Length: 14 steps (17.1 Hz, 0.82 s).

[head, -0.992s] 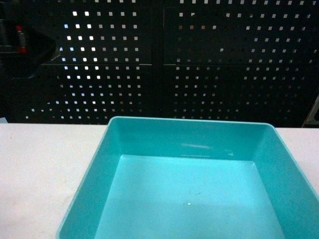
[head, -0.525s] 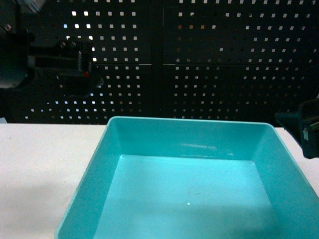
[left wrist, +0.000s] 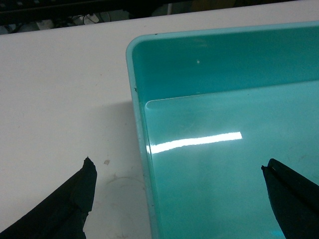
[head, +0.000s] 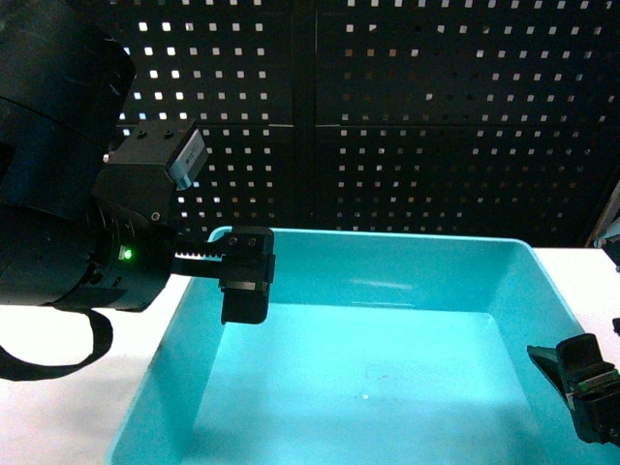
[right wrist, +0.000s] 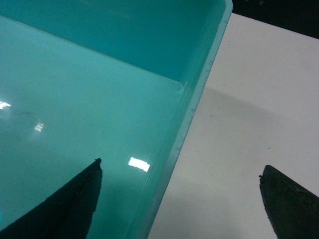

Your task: Stack blue boxes stably on right

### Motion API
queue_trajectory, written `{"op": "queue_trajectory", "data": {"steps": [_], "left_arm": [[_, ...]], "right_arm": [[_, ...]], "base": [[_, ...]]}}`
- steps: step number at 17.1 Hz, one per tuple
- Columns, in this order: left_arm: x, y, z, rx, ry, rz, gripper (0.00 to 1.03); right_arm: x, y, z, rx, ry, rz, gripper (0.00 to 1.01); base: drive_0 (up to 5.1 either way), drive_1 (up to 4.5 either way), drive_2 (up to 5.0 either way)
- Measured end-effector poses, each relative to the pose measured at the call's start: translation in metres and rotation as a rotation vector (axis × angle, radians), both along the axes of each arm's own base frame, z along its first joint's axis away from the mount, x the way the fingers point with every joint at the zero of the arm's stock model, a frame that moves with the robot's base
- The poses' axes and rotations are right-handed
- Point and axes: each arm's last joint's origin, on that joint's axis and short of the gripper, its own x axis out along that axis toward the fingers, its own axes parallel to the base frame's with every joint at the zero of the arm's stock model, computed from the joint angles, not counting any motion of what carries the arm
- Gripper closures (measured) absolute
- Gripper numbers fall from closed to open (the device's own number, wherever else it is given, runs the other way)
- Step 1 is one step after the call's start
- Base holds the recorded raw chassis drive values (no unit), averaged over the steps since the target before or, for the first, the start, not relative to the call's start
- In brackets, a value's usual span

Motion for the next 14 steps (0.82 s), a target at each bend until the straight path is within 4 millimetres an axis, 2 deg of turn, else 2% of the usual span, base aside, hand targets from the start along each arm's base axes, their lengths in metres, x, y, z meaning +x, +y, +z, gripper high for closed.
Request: {"op": "queue_trajectory", "data": {"steps": [1,3,5,7,8,10,14], "left_arm": [[0.0,0.0,0.0,-0.005,-0.002,0.008,0.05],[-0.004,0.003,-0.004,-0.009,0.013,0.033,0.05],[-0.008,0.004,-0.01,-0.007,0.038,0.049,0.05],[-0.012,0.007,-0.015,-0.015,0.077,0.087,0.05],[-0.014,0.006,-0.016,-0.023,0.101,0.099,0.05],[-0.019,-0.001,-0.019,-0.041,0.129,0.106,0.05],[-0.029,-0.005,-0.026,-0.02,0.188,0.207,0.05]], "right_arm": [[-0.001,0.0,-0.001,0.0,0.002,-0.001,0.17],[-0.004,0.0,-0.007,0.003,0.016,-0.005,0.39],[-0.006,0.0,-0.011,0.001,0.026,-0.007,0.52],[-0.009,0.0,-0.013,0.001,0.029,-0.007,0.74],[-0.01,-0.001,-0.013,0.004,0.023,-0.013,0.85],[-0.01,0.001,-0.013,0.021,0.019,-0.03,0.99],[-0.012,0.003,-0.015,0.022,0.013,-0.022,0.99]], "base": [[0.0,0.0,0.0],[0.0,0.0,0.0],[0.0,0.0,0.0],[0.0,0.0,0.0],[0.0,0.0,0.0],[0.0,0.0,0.0],[0.0,0.0,0.0]]}}
